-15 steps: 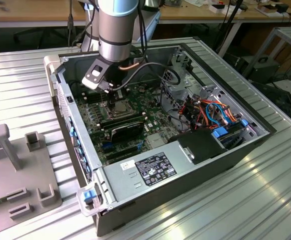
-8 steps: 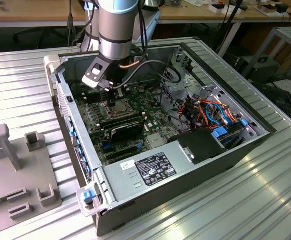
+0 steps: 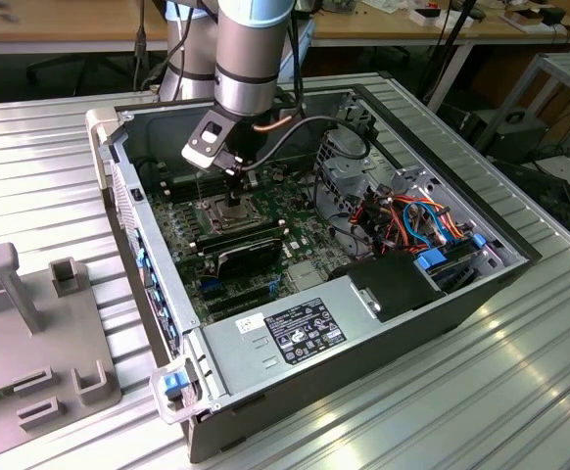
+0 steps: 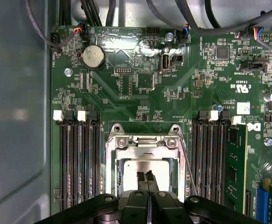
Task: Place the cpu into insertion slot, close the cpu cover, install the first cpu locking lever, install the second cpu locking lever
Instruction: 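Close the cpu cover, then install the first cpu locking lever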
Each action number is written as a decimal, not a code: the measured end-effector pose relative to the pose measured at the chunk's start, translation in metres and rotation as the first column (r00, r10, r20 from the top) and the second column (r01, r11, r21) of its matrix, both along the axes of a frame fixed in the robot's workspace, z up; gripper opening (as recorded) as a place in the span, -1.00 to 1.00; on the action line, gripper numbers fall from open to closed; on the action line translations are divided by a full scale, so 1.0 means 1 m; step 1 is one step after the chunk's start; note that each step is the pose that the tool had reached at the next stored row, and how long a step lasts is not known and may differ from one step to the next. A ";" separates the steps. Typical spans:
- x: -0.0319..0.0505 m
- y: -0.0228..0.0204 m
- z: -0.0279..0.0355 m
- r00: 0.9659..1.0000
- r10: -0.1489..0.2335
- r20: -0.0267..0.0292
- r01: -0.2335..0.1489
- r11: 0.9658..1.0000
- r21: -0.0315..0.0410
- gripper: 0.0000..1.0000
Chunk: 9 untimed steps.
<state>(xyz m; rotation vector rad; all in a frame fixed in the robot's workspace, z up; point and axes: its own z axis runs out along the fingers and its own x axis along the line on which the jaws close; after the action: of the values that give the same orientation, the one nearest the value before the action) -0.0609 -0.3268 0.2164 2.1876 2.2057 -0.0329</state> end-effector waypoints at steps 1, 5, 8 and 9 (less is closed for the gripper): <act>0.0000 0.0000 0.0000 1.000 0.000 0.000 0.000 1.000 0.000 -0.79; 0.0001 0.0001 0.0000 1.000 0.000 0.000 0.000 1.000 -0.001 -0.79; 0.0001 0.0001 0.0000 1.000 0.000 0.000 0.000 1.000 -0.001 -0.79; 0.0001 0.0000 0.0000 1.000 0.000 0.000 0.000 1.000 -0.001 -0.79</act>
<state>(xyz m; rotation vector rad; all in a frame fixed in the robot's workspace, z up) -0.0609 -0.3267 0.2164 2.1872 2.2054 -0.0339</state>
